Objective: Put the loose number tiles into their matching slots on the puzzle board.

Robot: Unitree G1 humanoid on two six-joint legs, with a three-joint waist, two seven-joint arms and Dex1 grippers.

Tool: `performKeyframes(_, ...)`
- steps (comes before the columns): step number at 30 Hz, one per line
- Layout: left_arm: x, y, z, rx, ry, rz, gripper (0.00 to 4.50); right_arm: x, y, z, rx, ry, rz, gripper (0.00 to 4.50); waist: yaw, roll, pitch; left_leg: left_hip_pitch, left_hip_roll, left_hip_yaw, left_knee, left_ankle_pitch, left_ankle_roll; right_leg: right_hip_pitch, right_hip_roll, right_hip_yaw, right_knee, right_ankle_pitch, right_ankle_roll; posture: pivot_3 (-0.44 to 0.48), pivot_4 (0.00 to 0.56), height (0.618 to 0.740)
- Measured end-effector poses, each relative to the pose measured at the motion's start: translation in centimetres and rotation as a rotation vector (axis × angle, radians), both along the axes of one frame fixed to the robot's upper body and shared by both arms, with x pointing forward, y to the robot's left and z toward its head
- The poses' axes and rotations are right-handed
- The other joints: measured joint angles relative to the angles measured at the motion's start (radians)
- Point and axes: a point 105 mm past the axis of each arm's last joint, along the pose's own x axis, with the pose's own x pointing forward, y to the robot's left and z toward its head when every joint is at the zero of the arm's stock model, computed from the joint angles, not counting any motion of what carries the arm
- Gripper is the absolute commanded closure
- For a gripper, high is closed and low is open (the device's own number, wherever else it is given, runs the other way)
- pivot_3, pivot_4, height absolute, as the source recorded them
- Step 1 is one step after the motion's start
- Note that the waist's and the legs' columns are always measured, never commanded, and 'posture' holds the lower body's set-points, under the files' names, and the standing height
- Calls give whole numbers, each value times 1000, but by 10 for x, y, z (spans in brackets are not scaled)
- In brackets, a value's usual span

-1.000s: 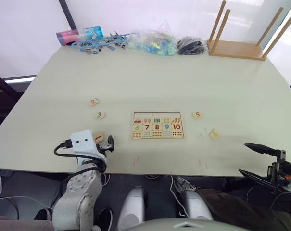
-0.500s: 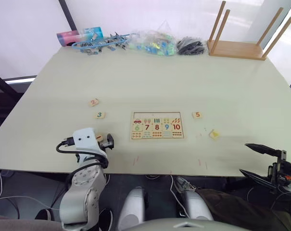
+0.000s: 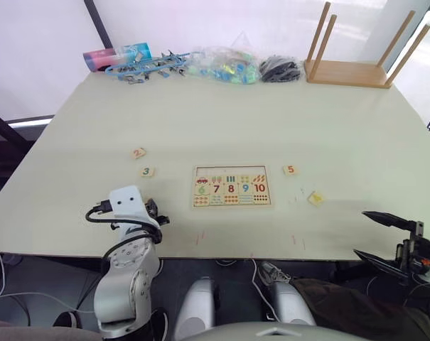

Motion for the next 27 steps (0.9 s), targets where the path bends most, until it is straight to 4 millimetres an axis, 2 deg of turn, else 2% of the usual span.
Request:
performKeyframes(8,-1,9,2,75,9,-100,3501,0,2,-2,15,-2,-2,0,0,1,-1,0,0,0,0,0,0,0,1,0,0,0,0,0,150,740)
performKeyframes(13,2,20,12,175,17,-265,3501,0,3,-3,29,-3,-10,0,1,0,-1,-1,1,0,0,0,0,-2,0,0,0,0,0,0,150,740)
performKeyframes(19,24,9,43,277,-35,-675,3501,-1,6,-6,54,-6,-31,0,4,0,0,-2,2,-1,0,-3,-5,-2,-1,-1,0,0,-1,0,150,740)
performKeyframes(23,44,-8,71,339,-74,-989,3501,-1,9,-4,66,-19,-55,0,3,0,0,-2,1,0,0,-3,-5,-2,0,0,0,0,-1,0,150,740)
performKeyframes(27,60,-17,85,371,-72,-1166,3501,0,11,-4,77,-25,-72,0,2,0,0,-2,1,0,0,0,0,-2,0,0,0,0,0,0,150,740)
